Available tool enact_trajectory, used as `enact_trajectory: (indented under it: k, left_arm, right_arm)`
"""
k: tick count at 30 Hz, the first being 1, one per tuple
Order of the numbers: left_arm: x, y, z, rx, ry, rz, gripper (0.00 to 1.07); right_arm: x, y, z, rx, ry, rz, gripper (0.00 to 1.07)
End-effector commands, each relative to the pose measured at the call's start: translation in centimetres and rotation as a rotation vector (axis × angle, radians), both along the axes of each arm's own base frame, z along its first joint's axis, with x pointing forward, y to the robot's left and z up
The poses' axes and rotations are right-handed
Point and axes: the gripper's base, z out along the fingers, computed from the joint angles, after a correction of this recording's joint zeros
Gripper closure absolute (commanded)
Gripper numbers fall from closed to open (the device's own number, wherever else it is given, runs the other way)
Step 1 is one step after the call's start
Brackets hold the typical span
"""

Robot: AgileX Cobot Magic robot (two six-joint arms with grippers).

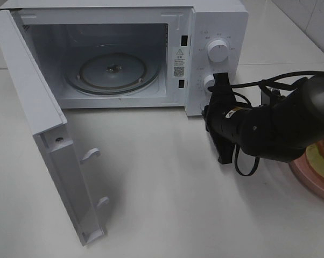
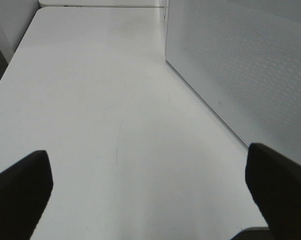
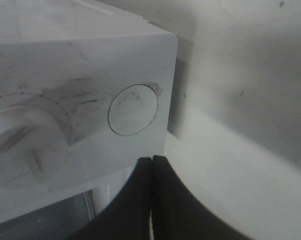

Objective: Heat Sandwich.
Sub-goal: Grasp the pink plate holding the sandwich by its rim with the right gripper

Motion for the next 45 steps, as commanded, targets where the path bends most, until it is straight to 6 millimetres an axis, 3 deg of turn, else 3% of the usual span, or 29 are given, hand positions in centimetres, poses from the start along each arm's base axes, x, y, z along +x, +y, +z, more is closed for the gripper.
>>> enact_trajectory:
  k: [1,6,11,23,32,37,45]
  left_arm:
    - [0.1,0.0,0.0,-0.004,-0.007,-0.004,0.07]
    - [0.1,0.0,0.0,-0.004,-0.007,-0.004,0.07]
    - [0.1,0.0,0.0,-0.004,-0.007,-0.004,0.07]
    - [0.1,0.0,0.0,-0.004,-0.007,-0.004,0.07]
    - [0.1,0.0,0.0,-0.004,-0.007,-0.004,0.07]
    - [0.1,0.0,0.0,-0.004,-0.007,-0.004,0.07]
    - [0.1,0.0,0.0,-0.004,-0.007,-0.004,0.07]
  right_arm:
    - [-0.6,-0.1,0.8,-0.039,0.011,0.049,1.07]
    - [-1.7,0.0,2.3,-0.12,0.039,0.18,1.07]
    - [-3.3,0.6,3.7,-0.282,0.104,0.463,1.06]
    - [-5.5,0.3,5.3,-0.551,0.144,0.83,1.03]
    - [-7.6,-0.5,6.4,-0.925,0.081,1.326,1.0]
    - [-8.2,-0.9,6.6,-0.941,0.118,1.383,0.99]
    - [-8.9,-3.4,8.2,-0.99,0.208,1.439,0.92]
